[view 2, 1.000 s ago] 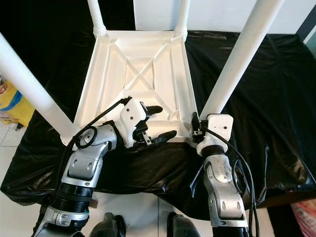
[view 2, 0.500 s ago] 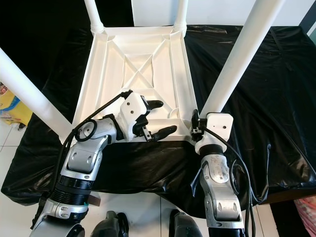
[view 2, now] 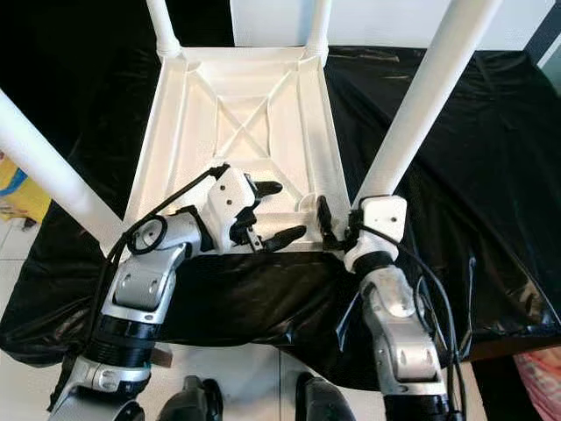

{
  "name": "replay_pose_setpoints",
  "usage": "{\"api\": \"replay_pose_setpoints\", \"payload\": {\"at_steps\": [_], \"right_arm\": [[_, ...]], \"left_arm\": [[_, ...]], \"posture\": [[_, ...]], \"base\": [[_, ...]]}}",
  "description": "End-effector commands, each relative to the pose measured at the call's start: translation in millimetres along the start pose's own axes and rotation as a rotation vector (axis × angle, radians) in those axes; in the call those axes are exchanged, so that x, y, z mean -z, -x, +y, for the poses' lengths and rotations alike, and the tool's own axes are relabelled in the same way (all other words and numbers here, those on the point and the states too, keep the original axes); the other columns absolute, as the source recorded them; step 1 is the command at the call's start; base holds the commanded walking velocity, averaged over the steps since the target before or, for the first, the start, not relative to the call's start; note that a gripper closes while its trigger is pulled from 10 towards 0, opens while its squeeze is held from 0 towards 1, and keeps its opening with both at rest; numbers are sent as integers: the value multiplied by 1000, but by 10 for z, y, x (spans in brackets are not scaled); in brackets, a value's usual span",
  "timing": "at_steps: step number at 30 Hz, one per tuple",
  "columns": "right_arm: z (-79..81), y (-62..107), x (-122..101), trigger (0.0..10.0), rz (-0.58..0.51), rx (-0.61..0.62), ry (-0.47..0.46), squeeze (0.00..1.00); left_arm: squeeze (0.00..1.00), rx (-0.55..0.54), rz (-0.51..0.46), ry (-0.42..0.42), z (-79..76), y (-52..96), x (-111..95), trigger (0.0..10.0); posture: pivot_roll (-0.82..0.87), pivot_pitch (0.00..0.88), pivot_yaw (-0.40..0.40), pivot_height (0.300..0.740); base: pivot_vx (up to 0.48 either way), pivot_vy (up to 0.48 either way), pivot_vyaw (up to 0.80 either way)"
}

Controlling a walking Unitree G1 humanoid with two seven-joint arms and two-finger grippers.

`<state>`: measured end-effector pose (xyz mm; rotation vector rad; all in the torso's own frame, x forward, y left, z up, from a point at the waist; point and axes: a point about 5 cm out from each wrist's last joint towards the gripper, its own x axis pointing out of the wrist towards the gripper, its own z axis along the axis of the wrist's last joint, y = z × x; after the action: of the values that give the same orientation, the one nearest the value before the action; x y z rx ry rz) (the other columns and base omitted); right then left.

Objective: Building children table

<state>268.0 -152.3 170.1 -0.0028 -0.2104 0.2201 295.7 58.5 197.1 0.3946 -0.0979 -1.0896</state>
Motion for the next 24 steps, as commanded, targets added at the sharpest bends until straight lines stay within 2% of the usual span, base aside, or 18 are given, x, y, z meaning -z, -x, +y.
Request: {"api": "replay_pose_setpoints", "payload": {"at_steps": [1,7,11,15,16,17,18,19,20,24], "right_arm": [[-23,11,12,10000,14,-72,-2,0],[-139,9,14,10000,29,-175,44,0],[-218,-4,73,10000,68,-304,48,0],[-247,-6,111,10000,84,-323,67,0],[-257,-6,126,4392,90,-327,76,0],[-280,-3,154,4392,99,-327,82,0],[-307,1,181,1725,107,-323,81,0],[-307,1,181,1725,107,-323,81,0],[-333,3,202,0,113,-321,80,0],[-379,5,248,0,127,-321,84,0]], "left_arm": [[0,-152,2,-20,31,17,13,10000],[0,-125,32,-15,-48,72,109,10000],[0,-90,42,-7,-156,94,152,10000],[0,-82,46,-5,-189,95,168,10000],[0,-79,48,-5,-200,95,174,10000],[0,-78,46,-2,-213,91,171,10000],[0,-78,46,0,-224,90,167,10000],[0,-78,46,0,-224,90,167,10000],[0,-79,46,2,-233,91,166,10000],[0,-81,49,2,-249,108,170,10000]], "posture": [[-7,94,-86,740],[-10,78,-87,740],[5,62,-93,740],[10,60,-95,740],[10,60,-95,740],[18,61,-96,740],[23,62,-96,740],[23,62,-96,740],[24,63,-96,740],[29,62,-97,740]], "base": [[0,0,0],[0,0,0],[0,0,0],[0,0,0],[0,0,0],[0,0,0],[0,0,0],[0,0,0],[0,0,0],[0,0,0]]}}
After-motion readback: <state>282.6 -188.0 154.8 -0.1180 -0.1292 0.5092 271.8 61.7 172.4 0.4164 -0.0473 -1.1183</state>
